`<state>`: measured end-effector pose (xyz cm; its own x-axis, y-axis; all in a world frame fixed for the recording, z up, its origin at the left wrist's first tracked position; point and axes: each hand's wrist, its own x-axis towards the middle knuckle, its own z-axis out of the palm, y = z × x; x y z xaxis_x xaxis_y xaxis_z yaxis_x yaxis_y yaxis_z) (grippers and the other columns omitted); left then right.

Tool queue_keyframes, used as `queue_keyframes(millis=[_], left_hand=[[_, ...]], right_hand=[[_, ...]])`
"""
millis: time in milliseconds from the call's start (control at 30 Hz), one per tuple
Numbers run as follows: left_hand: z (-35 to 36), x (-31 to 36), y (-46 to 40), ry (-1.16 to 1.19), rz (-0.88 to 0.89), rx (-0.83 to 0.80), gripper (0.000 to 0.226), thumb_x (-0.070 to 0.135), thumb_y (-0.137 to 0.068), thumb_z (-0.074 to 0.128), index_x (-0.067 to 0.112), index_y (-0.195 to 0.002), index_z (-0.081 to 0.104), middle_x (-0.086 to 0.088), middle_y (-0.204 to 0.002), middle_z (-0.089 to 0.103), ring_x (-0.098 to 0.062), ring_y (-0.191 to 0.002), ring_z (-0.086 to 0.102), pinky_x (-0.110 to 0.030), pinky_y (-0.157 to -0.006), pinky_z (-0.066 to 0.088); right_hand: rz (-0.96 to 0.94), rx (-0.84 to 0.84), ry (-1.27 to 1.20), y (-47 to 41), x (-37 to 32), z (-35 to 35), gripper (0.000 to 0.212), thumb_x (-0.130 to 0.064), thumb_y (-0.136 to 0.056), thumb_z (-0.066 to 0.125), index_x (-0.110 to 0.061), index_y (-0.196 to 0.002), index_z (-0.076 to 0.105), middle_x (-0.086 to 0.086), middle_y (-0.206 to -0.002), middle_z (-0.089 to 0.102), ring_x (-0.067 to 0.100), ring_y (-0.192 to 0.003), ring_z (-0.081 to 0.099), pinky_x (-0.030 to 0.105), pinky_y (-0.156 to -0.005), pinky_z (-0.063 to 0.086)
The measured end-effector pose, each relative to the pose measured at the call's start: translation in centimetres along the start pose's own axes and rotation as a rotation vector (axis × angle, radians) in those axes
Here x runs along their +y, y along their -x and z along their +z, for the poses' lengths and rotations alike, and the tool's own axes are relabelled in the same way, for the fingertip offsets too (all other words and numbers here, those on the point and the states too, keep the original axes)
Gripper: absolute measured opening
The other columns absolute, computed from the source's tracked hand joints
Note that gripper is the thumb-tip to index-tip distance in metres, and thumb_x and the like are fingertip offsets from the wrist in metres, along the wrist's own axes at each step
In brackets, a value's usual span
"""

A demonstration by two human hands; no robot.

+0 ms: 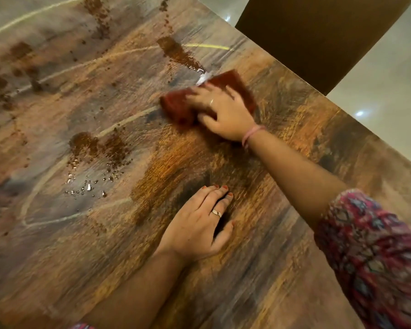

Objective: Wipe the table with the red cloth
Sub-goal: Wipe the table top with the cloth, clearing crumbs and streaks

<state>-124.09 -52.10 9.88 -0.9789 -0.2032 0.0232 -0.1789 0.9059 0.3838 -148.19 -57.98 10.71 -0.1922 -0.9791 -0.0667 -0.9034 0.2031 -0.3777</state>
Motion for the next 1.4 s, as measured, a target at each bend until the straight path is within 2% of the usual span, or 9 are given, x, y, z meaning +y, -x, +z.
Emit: queue_keyframes(millis=[133,233,333,500,600,700,1033,1167,1400], left_hand=[[0.1,0.1,0.0,0.004,0.006,0.021,0.051,0.042,-0.091,0.049,0.009,-0.129,0.057,-0.008,-0.130,0.059,-0.024,-0.124,0.050,-0.039,-0.110,0.034],[0.1,0.0,0.0,-0.012,0.004,0.010,0.051,0.043,-0.091,0.048,0.009,-0.128,0.059,-0.008,-0.130,0.059,-0.024,-0.124,0.051,-0.039,-0.111,0.033],[0.1,0.1,0.0,-0.019,0.003,-0.008,0.052,0.043,-0.091,0.047,0.008,-0.129,0.057,-0.008,-0.131,0.058,-0.025,-0.125,0.050,-0.040,-0.111,0.033],[0.1,0.0,0.0,-0.050,0.012,-0.031,0.053,0.044,-0.091,0.044,0.008,-0.128,0.058,-0.010,-0.126,0.060,-0.026,-0.121,0.051,-0.039,-0.112,0.031],[0.1,0.0,0.0,-0.088,0.033,-0.005,0.051,0.043,-0.089,0.045,0.006,-0.120,0.062,-0.011,-0.113,0.064,-0.028,-0.110,0.055,-0.037,-0.108,0.031],[-0.1,0.0,0.0,-0.040,0.026,0.014,0.051,0.043,-0.090,0.046,0.008,-0.125,0.060,-0.009,-0.125,0.060,-0.025,-0.121,0.051,-0.037,-0.111,0.030],[0.5,-0.2,0.1,-0.023,0.023,0.028,0.053,0.045,-0.091,0.046,0.010,-0.129,0.058,-0.006,-0.130,0.059,-0.022,-0.125,0.050,-0.039,-0.110,0.034],[0.6,-0.3,0.1,-0.019,0.013,0.000,0.054,0.047,-0.093,0.042,0.012,-0.131,0.055,-0.006,-0.133,0.057,-0.022,-0.127,0.047,-0.039,-0.112,0.032],[0.3,-0.2,0.1,-0.022,0.015,-0.008,0.055,0.047,-0.091,0.043,0.011,-0.131,0.056,-0.007,-0.133,0.056,-0.022,-0.127,0.047,-0.037,-0.113,0.028]], right_hand=[[0.660,0.265,-0.046,-5.0,7.7,-3.9,0.052,-0.035,-0.093,0.043,-0.034,-0.144,0.035,-0.009,-0.155,0.028,0.014,-0.145,0.017,0.047,-0.116,0.005],[0.893,0.304,-0.121,-6.1,9.6,-4.6,0.053,-0.035,-0.094,0.040,-0.034,-0.146,0.032,-0.011,-0.157,0.023,0.016,-0.147,0.010,0.051,-0.116,-0.001],[0.764,0.267,-0.066,-5.3,6.1,-3.2,0.052,-0.034,-0.093,0.043,-0.036,-0.144,0.034,-0.011,-0.157,0.022,0.017,-0.147,0.010,0.052,-0.116,0.000],[-0.018,0.026,-0.043,0.3,-5.6,2.2,0.054,-0.048,-0.083,0.054,-0.036,-0.136,0.047,-0.013,-0.152,0.034,0.013,-0.144,0.019,0.047,-0.115,0.003],[-0.234,-0.024,0.031,2.2,-8.1,4.2,0.051,-0.047,-0.083,0.056,-0.034,-0.131,0.050,-0.013,-0.149,0.038,0.013,-0.143,0.023,0.044,-0.112,0.006],[-0.122,-0.008,0.025,-0.6,-5.7,2.9,0.049,-0.040,-0.084,0.055,-0.037,-0.132,0.047,-0.016,-0.150,0.035,0.010,-0.143,0.022,0.045,-0.112,0.009],[0.822,0.266,-0.114,-8.1,8.8,-4.4,0.050,-0.033,-0.096,0.039,-0.036,-0.145,0.032,-0.011,-0.157,0.021,0.018,-0.147,0.009,0.055,-0.115,-0.001],[0.840,0.339,0.016,-4.0,6.3,-2.3,0.049,-0.034,-0.097,0.037,-0.031,-0.146,0.032,-0.008,-0.157,0.023,0.019,-0.147,0.010,0.057,-0.115,0.004],[0.570,0.283,0.220,3.5,-2.3,3.1,0.059,-0.050,-0.090,0.040,-0.022,-0.142,0.042,0.001,-0.152,0.035,0.028,-0.143,0.022,0.064,-0.108,0.013]])
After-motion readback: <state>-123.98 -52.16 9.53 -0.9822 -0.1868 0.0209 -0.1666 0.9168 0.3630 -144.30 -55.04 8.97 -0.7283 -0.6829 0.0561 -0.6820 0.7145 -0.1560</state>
